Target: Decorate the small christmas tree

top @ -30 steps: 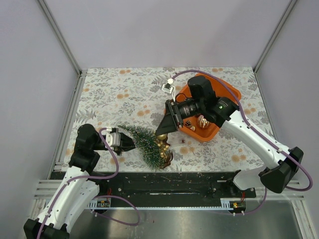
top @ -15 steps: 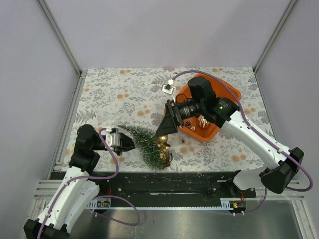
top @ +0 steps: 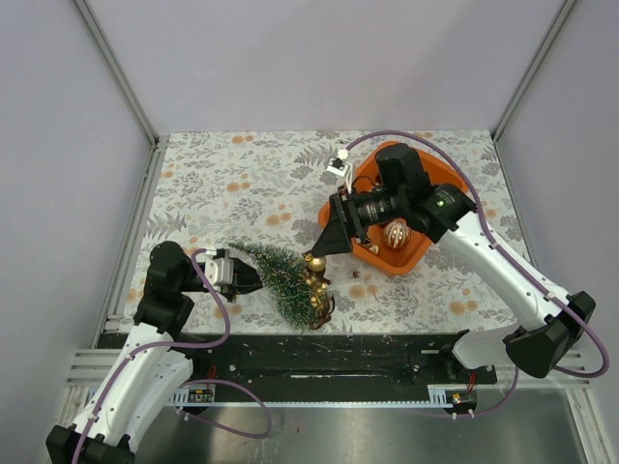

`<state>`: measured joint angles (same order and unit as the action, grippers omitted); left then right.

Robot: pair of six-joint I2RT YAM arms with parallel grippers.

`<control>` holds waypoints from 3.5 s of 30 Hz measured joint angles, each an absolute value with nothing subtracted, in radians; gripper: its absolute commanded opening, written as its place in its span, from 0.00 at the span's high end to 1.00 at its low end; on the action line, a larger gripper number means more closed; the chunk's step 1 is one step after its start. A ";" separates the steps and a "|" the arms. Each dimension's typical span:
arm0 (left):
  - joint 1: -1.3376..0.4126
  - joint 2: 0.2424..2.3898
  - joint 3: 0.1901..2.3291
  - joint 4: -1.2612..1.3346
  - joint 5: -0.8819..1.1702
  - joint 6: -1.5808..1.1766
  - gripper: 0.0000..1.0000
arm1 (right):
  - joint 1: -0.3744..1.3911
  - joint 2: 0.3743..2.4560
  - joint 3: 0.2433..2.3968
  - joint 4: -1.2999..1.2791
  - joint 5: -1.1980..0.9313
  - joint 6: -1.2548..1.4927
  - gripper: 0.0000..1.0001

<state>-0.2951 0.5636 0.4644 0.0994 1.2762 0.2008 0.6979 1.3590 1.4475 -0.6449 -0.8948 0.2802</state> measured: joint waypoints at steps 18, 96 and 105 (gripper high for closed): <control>-0.295 0.563 0.464 0.099 1.276 0.202 0.98 | 0.537 1.253 1.567 -0.850 -0.536 0.170 0.15; -0.293 0.603 0.585 -0.260 1.261 0.413 0.96 | 0.186 1.488 1.412 -0.667 -0.175 0.406 0.83; -0.293 0.610 0.590 -0.284 1.253 0.424 0.95 | 0.218 1.192 1.273 -0.697 -0.390 0.432 0.83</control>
<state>-0.2932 0.6098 0.5903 -0.2836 1.2533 0.4240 0.2176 1.1919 1.2732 -0.6968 -0.3904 0.4320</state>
